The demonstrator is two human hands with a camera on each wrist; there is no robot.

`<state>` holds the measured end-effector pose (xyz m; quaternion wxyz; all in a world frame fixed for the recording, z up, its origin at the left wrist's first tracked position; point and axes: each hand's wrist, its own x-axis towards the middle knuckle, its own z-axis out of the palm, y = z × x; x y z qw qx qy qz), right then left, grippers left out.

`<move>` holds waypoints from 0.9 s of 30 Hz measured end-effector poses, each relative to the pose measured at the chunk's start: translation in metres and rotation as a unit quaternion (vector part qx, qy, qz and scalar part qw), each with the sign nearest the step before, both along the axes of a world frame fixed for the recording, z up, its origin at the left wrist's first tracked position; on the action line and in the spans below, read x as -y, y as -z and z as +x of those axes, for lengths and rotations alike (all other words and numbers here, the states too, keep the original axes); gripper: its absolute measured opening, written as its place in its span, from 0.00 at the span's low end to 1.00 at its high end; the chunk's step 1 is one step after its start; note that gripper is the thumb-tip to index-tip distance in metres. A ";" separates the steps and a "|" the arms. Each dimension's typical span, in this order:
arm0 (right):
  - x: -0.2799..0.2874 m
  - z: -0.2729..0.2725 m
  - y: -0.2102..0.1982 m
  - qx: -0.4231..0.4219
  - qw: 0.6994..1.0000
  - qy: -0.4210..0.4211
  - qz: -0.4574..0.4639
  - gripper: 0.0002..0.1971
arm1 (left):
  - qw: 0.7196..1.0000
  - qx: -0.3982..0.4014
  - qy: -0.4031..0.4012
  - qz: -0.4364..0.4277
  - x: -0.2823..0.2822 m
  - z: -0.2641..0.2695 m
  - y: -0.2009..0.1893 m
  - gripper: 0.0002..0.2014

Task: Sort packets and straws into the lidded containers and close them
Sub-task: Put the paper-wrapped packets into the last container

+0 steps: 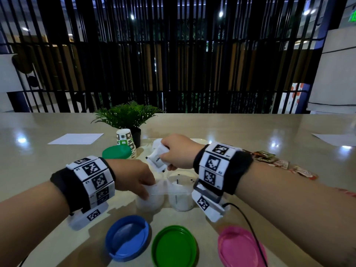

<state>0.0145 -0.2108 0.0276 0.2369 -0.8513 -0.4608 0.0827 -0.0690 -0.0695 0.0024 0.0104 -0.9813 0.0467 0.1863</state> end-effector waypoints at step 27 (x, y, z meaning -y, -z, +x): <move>-0.029 -0.007 0.024 0.130 0.973 -0.069 -0.180 0.13 | 0.995 0.091 -0.027 0.010 -0.005 -0.007 0.005 0.23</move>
